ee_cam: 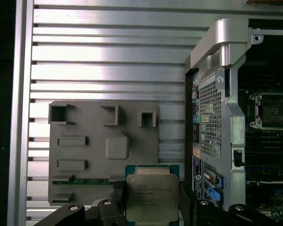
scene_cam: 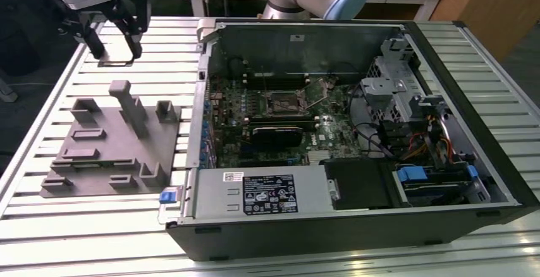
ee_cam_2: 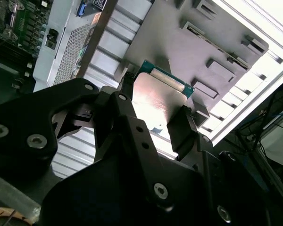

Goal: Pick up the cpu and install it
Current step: 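Pick up the cpu and move it towards the insertion slot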

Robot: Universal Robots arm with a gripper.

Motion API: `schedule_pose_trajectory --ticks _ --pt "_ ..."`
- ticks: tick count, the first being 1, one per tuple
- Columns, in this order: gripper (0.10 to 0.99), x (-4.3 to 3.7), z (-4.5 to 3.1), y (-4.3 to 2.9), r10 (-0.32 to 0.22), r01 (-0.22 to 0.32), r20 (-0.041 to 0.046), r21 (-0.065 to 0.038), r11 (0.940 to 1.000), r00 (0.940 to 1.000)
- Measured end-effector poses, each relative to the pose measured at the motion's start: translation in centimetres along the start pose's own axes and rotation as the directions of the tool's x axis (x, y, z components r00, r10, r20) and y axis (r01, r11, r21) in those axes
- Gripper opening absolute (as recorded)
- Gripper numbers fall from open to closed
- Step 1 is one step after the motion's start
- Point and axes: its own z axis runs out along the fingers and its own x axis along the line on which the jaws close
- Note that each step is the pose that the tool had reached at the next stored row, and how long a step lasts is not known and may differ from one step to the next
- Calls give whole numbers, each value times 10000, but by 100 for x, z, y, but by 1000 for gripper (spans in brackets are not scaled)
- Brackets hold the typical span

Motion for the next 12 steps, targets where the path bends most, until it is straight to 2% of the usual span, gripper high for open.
schedule_pose_trajectory --ticks 12 --pt "541 -140 3 0 0 0 -1 1 10000 10000"
